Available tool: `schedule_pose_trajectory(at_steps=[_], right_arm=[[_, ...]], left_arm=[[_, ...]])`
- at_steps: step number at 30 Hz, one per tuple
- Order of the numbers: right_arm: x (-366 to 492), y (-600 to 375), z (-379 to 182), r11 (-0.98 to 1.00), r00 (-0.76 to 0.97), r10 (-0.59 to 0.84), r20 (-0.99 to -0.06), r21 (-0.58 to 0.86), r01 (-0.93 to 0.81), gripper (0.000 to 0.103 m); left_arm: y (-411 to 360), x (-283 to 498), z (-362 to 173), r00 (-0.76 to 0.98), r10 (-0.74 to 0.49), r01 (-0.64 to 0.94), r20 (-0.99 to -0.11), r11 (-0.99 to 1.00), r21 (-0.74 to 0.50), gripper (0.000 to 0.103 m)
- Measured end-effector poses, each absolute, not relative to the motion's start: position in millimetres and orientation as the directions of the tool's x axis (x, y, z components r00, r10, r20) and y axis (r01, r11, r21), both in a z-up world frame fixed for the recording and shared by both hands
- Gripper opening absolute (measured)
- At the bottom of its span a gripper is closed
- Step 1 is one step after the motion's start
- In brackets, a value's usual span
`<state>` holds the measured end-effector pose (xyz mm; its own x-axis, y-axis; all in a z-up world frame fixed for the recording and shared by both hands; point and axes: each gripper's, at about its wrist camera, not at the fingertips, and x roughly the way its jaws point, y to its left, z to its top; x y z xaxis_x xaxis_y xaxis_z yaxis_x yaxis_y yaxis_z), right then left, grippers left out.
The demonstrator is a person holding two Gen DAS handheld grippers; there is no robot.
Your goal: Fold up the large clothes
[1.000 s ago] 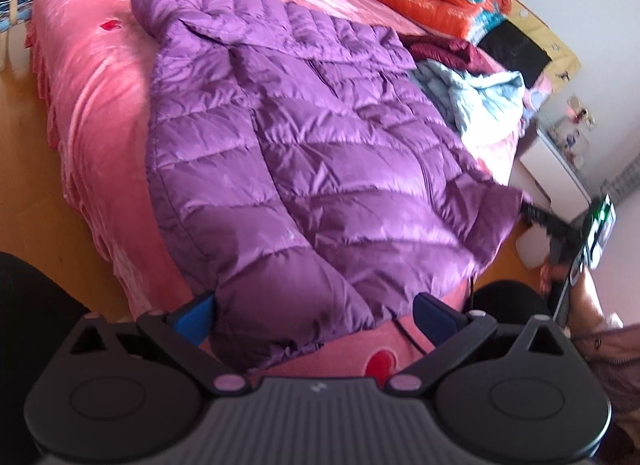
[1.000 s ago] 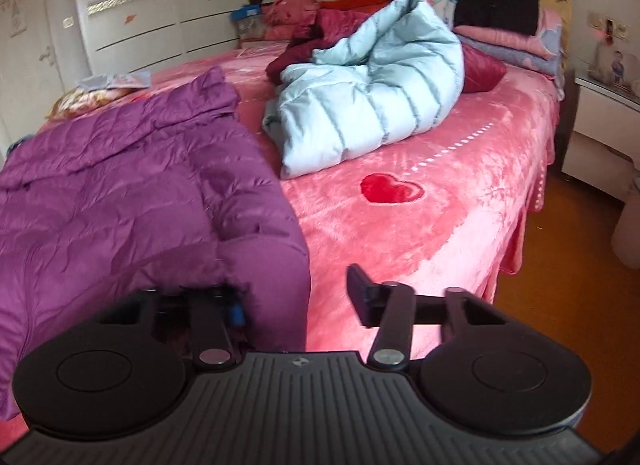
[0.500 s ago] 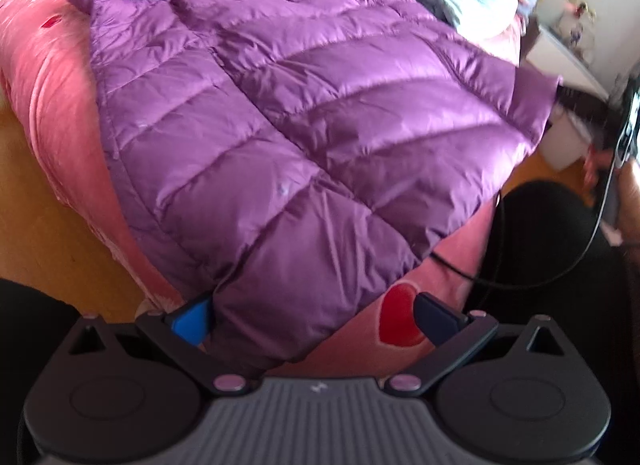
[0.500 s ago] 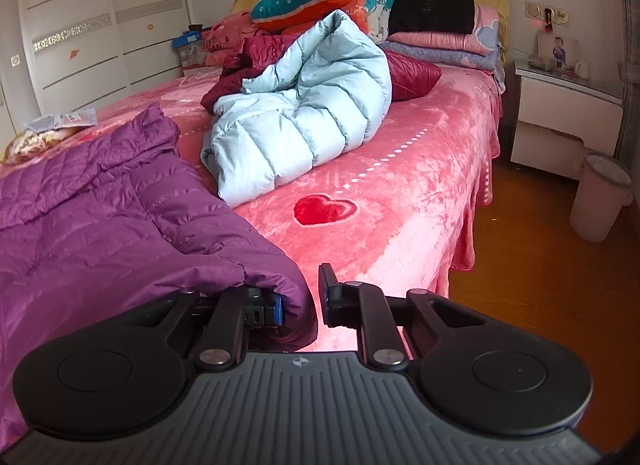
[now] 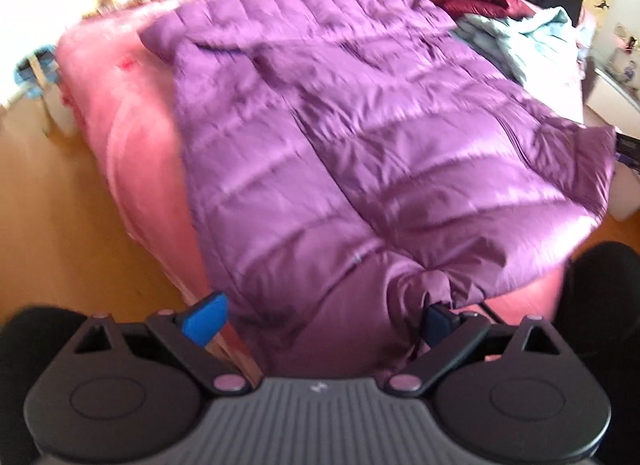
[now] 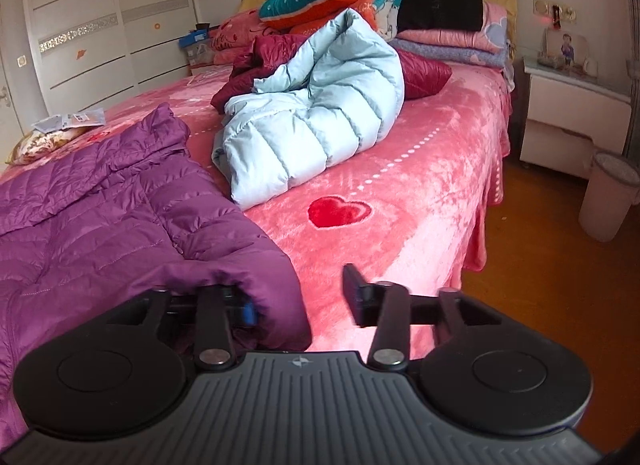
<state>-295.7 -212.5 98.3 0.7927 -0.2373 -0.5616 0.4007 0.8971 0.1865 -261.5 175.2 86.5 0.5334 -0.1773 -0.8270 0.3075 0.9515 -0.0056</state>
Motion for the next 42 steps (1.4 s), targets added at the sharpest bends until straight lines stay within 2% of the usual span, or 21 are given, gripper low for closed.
schedule_pose_trajectory(at_steps=[3, 5, 7, 10, 12, 13, 14, 15, 17, 18, 20, 27, 31, 33, 36, 39, 42], right_arm=[[-289.9, -215.1, 89.4, 0.899, 0.788, -0.178, -0.590, 0.229, 0.374, 0.081], [-285.3, -217.2, 85.4, 0.899, 0.781, -0.143, -0.608, 0.250, 0.360, 0.090], [-281.3, -217.4, 82.4, 0.900, 0.773, -0.111, -0.624, 0.267, 0.344, 0.095], [-277.7, -214.9, 80.1, 0.908, 0.768, -0.081, -0.635, 0.271, 0.319, 0.094], [-276.8, -213.3, 80.4, 0.912, 0.774, -0.069, -0.630, 0.274, 0.305, 0.078], [-277.5, -213.4, 81.1, 0.914, 0.779, -0.061, -0.624, 0.278, 0.295, 0.053], [-277.6, -212.9, 81.4, 0.915, 0.781, -0.059, -0.622, 0.279, 0.291, 0.033], [-279.8, -212.5, 83.0, 0.916, 0.782, -0.083, -0.617, 0.263, 0.304, 0.033], [-286.8, -212.3, 88.7, 0.912, 0.792, -0.142, -0.594, 0.232, 0.337, 0.022], [-292.1, -214.4, 92.7, 0.907, 0.799, -0.166, -0.578, 0.228, 0.353, 0.021], [-299.3, -215.3, 102.3, 0.902, 0.811, -0.208, -0.547, 0.214, 0.376, 0.017], [-306.4, -198.6, 162.6, 0.932, 0.859, -0.270, -0.435, 0.105, 0.346, 0.014], [-307.2, -181.5, 190.4, 0.945, 0.858, -0.317, -0.404, -0.062, 0.321, 0.014], [-301.7, -172.4, 191.4, 0.934, 0.844, -0.357, -0.402, -0.184, 0.307, 0.015], [-285.7, -160.4, 174.4, 0.876, 0.806, -0.433, -0.404, -0.400, 0.270, 0.016], [-275.7, -164.1, 159.0, 0.832, 0.789, -0.457, -0.410, -0.511, 0.216, 0.019], [-272.2, -169.1, 139.8, 0.763, 0.784, -0.479, -0.396, -0.629, 0.148, 0.026]], left_arm=[[169.5, -261.8, 90.3, 0.584, -0.129, 0.298, -0.801, 0.953, 0.063, 0.098], [159.7, -261.6, 82.5, 0.549, -0.096, 0.334, -0.830, 0.936, 0.113, 0.099], [150.5, -263.5, 72.8, 0.512, -0.070, 0.365, -0.856, 0.920, 0.143, 0.099], [147.8, -261.4, 66.4, 0.482, -0.043, 0.380, -0.875, 0.910, 0.165, 0.099], [148.9, -258.7, 64.1, 0.470, -0.030, 0.365, -0.882, 0.916, 0.164, 0.097], [150.6, -257.4, 65.7, 0.473, -0.035, 0.356, -0.880, 0.922, 0.154, 0.091], [152.8, -256.8, 68.7, 0.479, -0.046, 0.348, -0.876, 0.926, 0.142, 0.082], [155.3, -256.9, 71.8, 0.486, -0.056, 0.344, -0.872, 0.930, 0.132, 0.078], [158.4, -258.1, 77.1, 0.501, -0.075, 0.344, -0.862, 0.931, 0.119, 0.062], [159.0, -259.1, 79.3, 0.504, -0.084, 0.346, -0.859, 0.932, 0.112, 0.059], [160.6, -259.9, 87.3, 0.513, -0.103, 0.343, -0.852, 0.935, 0.093, 0.044], [181.9, -254.1, 145.5, 0.640, -0.100, 0.262, -0.762, 0.961, 0.094, 0.021], [195.3, -250.2, 168.3, 0.716, -0.045, 0.212, -0.697, 0.965, 0.155, 0.024], [198.6, -242.5, 161.9, 0.704, -0.036, 0.205, -0.709, 0.967, 0.155, 0.024], [194.9, -233.0, 145.7, 0.689, -0.034, 0.221, -0.724, 0.961, 0.165, 0.026], [193.5, -228.3, 147.6, 0.710, -0.022, 0.227, -0.704, 0.954, 0.198, 0.029], [195.9, -222.8, 147.1, 0.703, -0.018, 0.228, -0.711, 0.953, 0.201, 0.037]])
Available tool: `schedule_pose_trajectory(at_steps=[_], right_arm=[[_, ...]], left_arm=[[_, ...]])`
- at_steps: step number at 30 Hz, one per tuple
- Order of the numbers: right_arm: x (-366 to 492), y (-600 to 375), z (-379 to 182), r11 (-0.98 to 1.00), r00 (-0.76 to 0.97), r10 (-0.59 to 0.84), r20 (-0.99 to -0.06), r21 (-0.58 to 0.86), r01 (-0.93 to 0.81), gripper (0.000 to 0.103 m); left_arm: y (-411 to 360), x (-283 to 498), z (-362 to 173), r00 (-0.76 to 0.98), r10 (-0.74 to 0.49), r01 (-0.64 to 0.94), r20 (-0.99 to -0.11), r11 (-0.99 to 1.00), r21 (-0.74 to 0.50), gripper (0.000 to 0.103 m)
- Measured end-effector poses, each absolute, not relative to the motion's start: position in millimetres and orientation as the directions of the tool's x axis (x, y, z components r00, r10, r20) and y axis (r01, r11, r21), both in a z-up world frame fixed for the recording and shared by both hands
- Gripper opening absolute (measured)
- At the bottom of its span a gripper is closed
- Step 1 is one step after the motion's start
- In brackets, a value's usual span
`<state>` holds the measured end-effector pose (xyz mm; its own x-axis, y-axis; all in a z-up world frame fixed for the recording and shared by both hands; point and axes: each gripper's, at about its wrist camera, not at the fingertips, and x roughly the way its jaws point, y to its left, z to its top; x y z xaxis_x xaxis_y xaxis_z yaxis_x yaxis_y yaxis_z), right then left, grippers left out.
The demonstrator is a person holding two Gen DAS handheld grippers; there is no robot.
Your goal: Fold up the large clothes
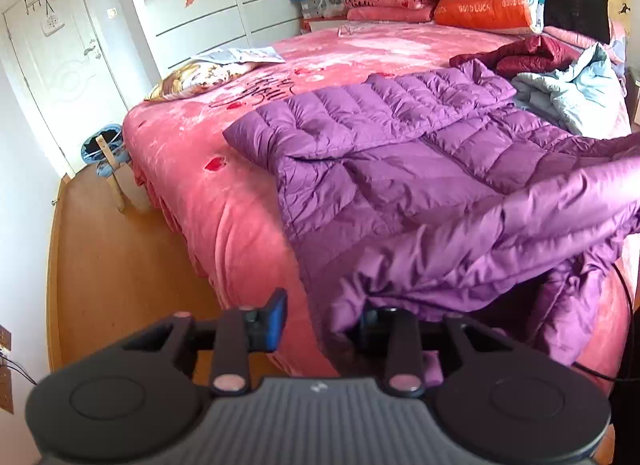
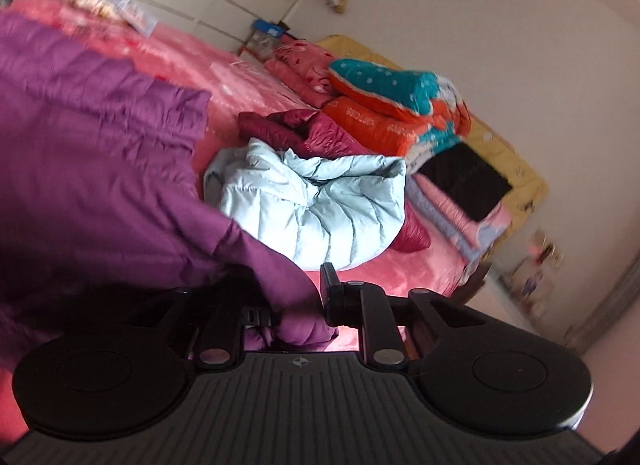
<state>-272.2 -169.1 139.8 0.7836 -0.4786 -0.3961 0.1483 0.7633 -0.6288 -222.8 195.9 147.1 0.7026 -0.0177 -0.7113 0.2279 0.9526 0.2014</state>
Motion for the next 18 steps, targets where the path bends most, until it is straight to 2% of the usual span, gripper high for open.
schedule_pose_trajectory(at_steps=[5, 8, 12, 15, 18], right_arm=[[-281.2, -186.1, 87.6, 0.680, 0.740, -0.485, -0.466, -0.733, -0.016, 0.032], [-292.2, -195.4, 61.6, 0.698, 0.720, -0.469, -0.511, -0.714, -0.053, 0.034], [-296.6, -204.4, 54.0, 0.780, 0.705, -0.447, -0.550, -0.625, 0.008, 0.040], [-294.3, -205.0, 52.3, 0.812, 0.689, -0.438, -0.577, -0.583, 0.027, 0.056], [-289.7, -210.4, 61.5, 0.844, 0.665, -0.428, -0.612, -0.535, 0.051, 0.073]], left_arm=[[188.6, -232.5, 125.6, 0.635, -0.018, 0.286, -0.772, 0.934, 0.213, 0.055], [181.1, -236.4, 109.5, 0.591, -0.013, 0.329, -0.807, 0.917, 0.226, 0.056], [174.3, -239.5, 97.0, 0.548, 0.004, 0.384, -0.836, 0.887, 0.256, 0.058], [176.1, -242.1, 96.7, 0.531, -0.011, 0.407, -0.848, 0.880, 0.244, 0.063], [180.7, -248.2, 101.2, 0.518, -0.045, 0.422, -0.854, 0.882, 0.209, 0.072]])
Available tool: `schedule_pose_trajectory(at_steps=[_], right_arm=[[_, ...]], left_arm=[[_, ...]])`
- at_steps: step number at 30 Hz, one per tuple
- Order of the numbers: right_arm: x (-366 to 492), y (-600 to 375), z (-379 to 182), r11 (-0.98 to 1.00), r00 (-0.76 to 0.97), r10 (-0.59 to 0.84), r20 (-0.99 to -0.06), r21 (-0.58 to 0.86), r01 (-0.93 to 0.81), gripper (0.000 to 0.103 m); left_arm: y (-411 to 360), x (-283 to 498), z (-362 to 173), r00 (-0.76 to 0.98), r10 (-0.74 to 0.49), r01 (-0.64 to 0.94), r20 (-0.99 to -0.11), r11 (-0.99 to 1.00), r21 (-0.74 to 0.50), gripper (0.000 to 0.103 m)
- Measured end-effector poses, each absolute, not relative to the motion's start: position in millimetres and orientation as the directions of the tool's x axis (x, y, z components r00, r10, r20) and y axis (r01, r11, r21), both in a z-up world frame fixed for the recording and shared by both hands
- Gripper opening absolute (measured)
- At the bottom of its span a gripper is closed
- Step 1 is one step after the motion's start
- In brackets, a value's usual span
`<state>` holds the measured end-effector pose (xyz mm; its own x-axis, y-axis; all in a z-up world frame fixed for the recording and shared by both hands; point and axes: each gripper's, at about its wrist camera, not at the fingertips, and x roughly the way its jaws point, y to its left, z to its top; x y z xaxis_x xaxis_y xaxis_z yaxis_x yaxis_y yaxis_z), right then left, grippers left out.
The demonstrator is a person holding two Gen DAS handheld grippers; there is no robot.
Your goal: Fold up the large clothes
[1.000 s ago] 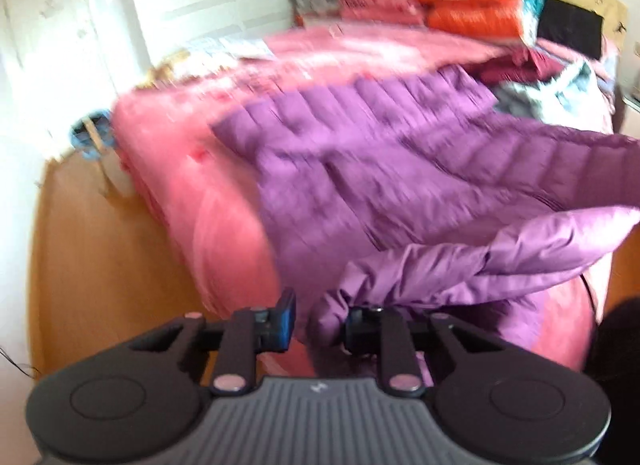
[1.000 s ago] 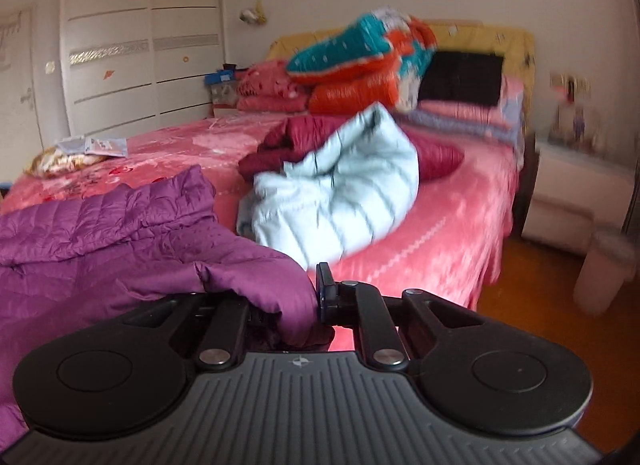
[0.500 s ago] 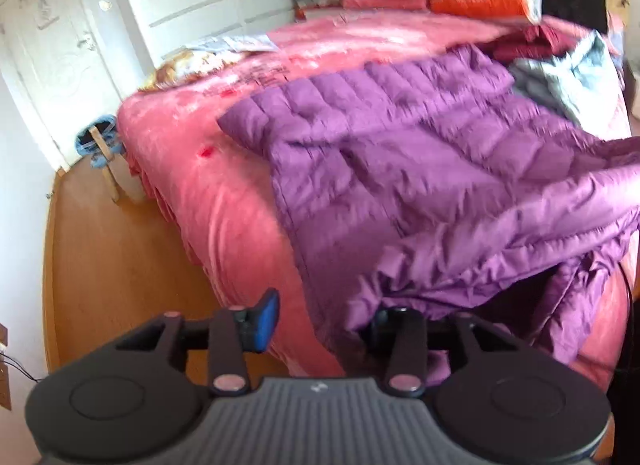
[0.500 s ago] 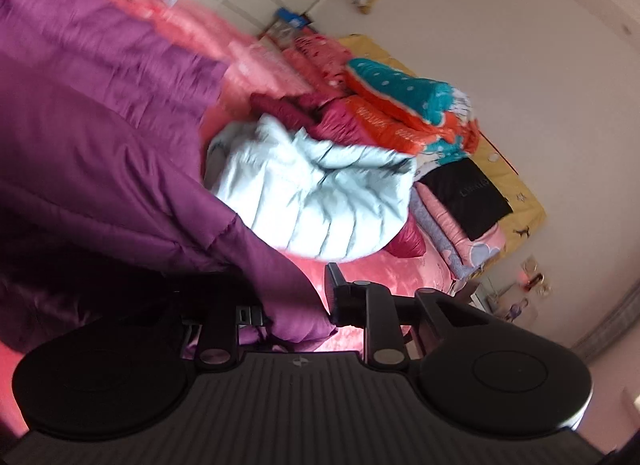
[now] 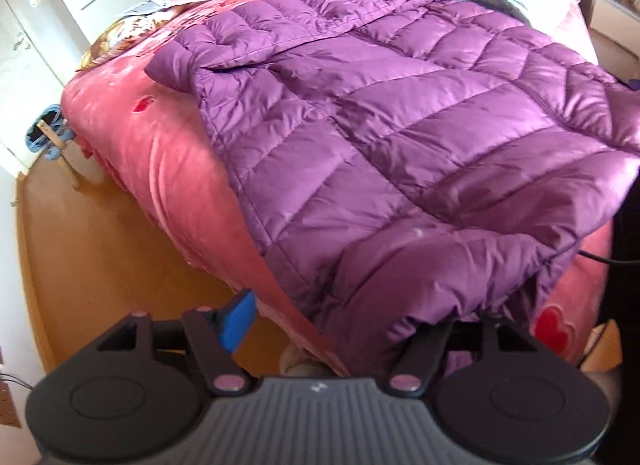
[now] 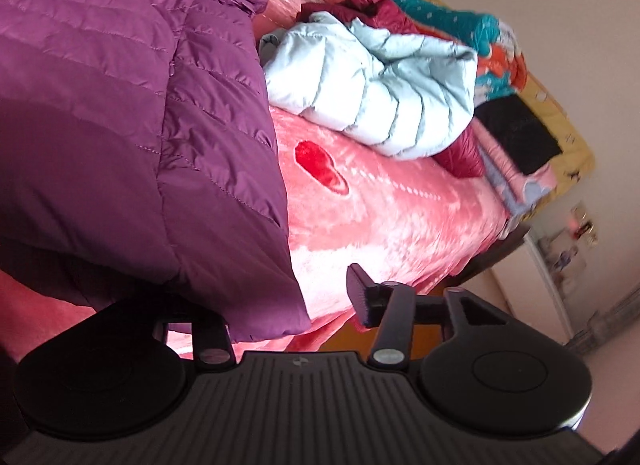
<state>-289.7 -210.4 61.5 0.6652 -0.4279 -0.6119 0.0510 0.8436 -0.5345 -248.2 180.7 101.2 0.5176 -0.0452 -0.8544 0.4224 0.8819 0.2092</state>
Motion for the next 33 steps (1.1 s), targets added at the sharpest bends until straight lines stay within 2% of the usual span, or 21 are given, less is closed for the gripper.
schedule_pose_trajectory(at_steps=[2, 4, 9, 12, 16, 18, 20, 22, 24, 27, 30, 33], right_arm=[[-287.5, -215.4, 65.1, 0.861, 0.662, -0.418, -0.623, -0.504, 0.069, 0.090], [-293.8, -217.4, 71.4, 0.888, 0.658, -0.385, -0.647, -0.455, 0.072, 0.100], [-317.9, -220.0, 80.2, 0.941, 0.633, -0.297, -0.715, -0.332, 0.066, 0.100], [-337.4, -220.5, 90.6, 0.974, 0.648, -0.216, -0.731, -0.211, 0.086, 0.100], [-356.5, -223.3, 122.6, 0.991, 0.749, -0.115, -0.653, -0.018, 0.136, 0.100], [-359.2, -218.0, 138.5, 0.990, 0.808, -0.038, -0.588, 0.089, 0.111, 0.100], [-350.0, -203.9, 146.6, 0.984, 0.824, 0.064, -0.563, 0.172, 0.041, 0.100], [-331.8, -178.6, 144.7, 0.987, 0.790, 0.125, -0.600, 0.158, -0.036, 0.100], [-311.7, -149.0, 133.9, 0.994, 0.721, 0.112, -0.684, 0.066, -0.092, 0.096], [-285.1, -121.6, 109.7, 0.986, 0.623, 0.104, -0.776, 0.001, -0.164, 0.089], [-267.1, -106.8, 94.9, 0.985, 0.575, 0.078, -0.814, -0.025, -0.170, 0.089], [-249.8, -102.0, 79.7, 0.986, 0.534, 0.072, -0.842, -0.022, -0.167, 0.095]], left_arm=[[179.8, -252.9, 104.5, 0.525, -0.044, 0.430, -0.850, 0.875, 0.221, 0.075], [179.2, -255.9, 108.2, 0.529, -0.042, 0.435, -0.847, 0.871, 0.228, 0.075], [185.7, -260.2, 123.5, 0.509, -0.091, 0.460, -0.856, 0.869, 0.182, 0.079], [190.1, -265.8, 132.2, 0.491, -0.119, 0.490, -0.863, 0.857, 0.160, 0.080], [196.2, -270.6, 145.7, 0.480, -0.160, 0.515, -0.862, 0.847, 0.130, 0.081], [200.1, -268.3, 153.9, 0.480, -0.200, 0.508, -0.854, 0.857, 0.085, 0.082], [203.9, -264.4, 160.1, 0.486, -0.254, 0.486, -0.836, 0.874, 0.016, 0.087], [203.6, -260.5, 161.2, 0.495, -0.279, 0.468, -0.823, 0.884, -0.018, 0.087], [199.1, -258.9, 157.4, 0.503, -0.275, 0.462, -0.819, 0.887, -0.014, 0.087], [195.8, -255.1, 148.6, 0.500, -0.267, 0.451, -0.824, 0.892, -0.016, 0.087], [194.9, -248.7, 136.9, 0.490, -0.261, 0.436, -0.832, 0.900, -0.026, 0.087], [193.6, -239.5, 124.7, 0.485, -0.242, 0.404, -0.840, 0.914, -0.030, 0.088]])
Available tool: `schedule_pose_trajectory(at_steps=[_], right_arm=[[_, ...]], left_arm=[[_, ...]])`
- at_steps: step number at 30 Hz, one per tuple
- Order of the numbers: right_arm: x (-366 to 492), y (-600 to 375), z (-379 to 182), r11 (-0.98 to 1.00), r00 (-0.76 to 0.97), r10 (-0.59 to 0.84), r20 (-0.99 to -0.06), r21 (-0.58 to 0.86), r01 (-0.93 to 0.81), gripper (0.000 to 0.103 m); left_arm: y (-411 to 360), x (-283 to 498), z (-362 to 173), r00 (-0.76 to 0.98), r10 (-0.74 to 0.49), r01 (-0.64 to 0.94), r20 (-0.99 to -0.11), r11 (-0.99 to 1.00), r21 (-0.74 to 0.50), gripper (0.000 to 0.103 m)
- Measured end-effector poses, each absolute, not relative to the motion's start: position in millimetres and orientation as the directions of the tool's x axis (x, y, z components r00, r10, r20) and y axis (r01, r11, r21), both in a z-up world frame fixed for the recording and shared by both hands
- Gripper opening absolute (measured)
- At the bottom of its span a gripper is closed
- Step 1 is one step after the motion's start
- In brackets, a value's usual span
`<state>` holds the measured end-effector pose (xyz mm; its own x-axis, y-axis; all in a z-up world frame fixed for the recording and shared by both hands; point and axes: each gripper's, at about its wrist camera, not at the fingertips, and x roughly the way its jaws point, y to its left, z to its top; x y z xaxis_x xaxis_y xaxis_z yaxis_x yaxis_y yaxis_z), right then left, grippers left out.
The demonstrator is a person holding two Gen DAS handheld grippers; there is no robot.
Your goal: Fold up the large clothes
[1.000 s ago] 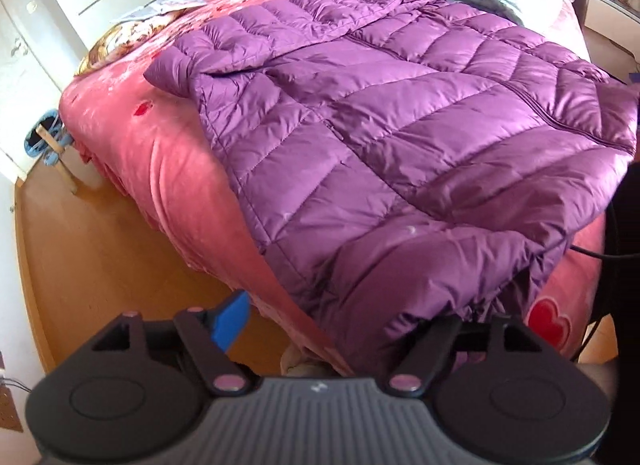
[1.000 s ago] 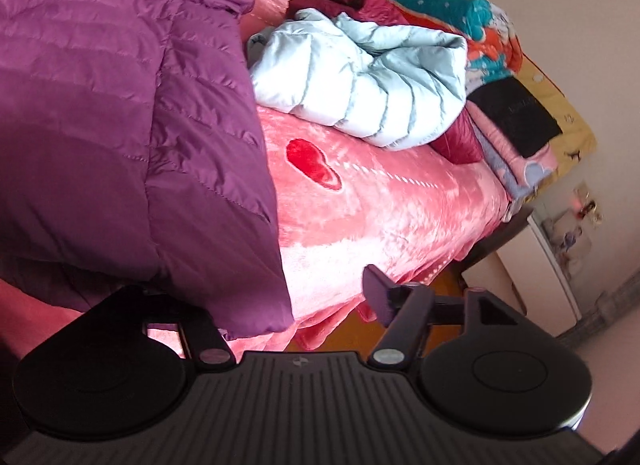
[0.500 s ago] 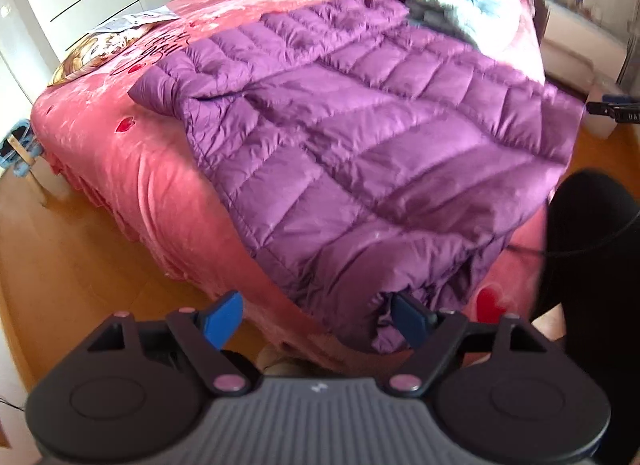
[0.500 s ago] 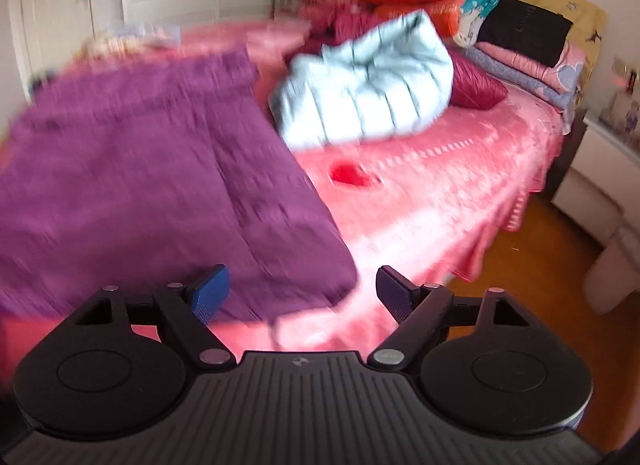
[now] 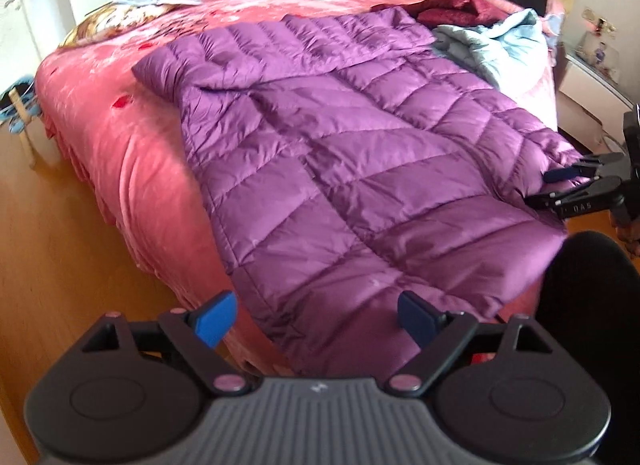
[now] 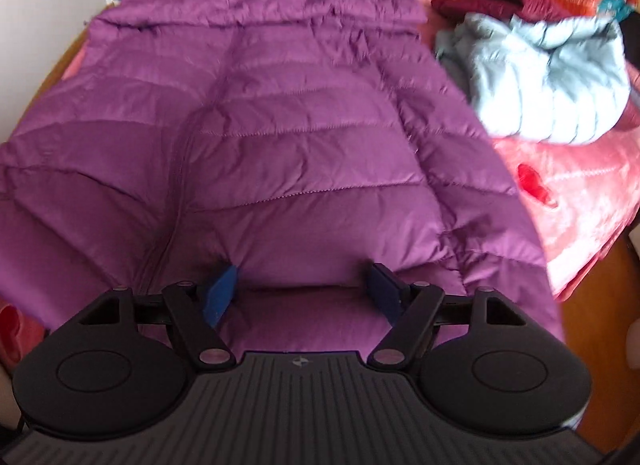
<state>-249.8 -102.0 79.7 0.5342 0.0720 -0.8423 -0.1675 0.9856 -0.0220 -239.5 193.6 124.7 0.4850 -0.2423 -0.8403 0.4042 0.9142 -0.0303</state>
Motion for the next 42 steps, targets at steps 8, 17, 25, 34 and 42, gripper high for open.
schedule_pose_trajectory(at_steps=[8, 17, 25, 34, 42], right_arm=[[-238.2, -100.1, 66.2, 0.985, 0.501, 0.046, -0.864, -0.045, -0.169, 0.103], [-285.2, -189.6, 113.0, 0.986, 0.684, 0.106, -0.722, 0.167, 0.023, 0.103], [-289.2, -278.7, 86.2, 0.936, 0.689, -0.002, -0.725, 0.241, 0.257, 0.103], [-276.1, -291.7, 37.0, 0.800, 0.745, 0.216, -0.631, 0.552, 0.235, 0.103], [-285.7, -278.0, 33.0, 0.772, 0.742, 0.241, -0.626, 0.587, 0.244, 0.077]], left_arm=[[201.6, -220.0, 105.1, 0.455, -0.267, 0.304, -0.849, 0.943, -0.134, 0.095], [216.6, -201.6, 89.0, 0.389, -0.318, 0.193, -0.865, 0.946, -0.261, 0.095], [209.8, -188.9, 76.3, 0.356, -0.316, 0.181, -0.880, 0.947, -0.267, 0.095], [206.5, -182.5, 61.9, 0.310, -0.276, 0.162, -0.910, 0.958, -0.235, 0.095], [207.0, -180.8, 48.7, 0.261, -0.259, 0.122, -0.930, 0.964, -0.235, 0.098]])
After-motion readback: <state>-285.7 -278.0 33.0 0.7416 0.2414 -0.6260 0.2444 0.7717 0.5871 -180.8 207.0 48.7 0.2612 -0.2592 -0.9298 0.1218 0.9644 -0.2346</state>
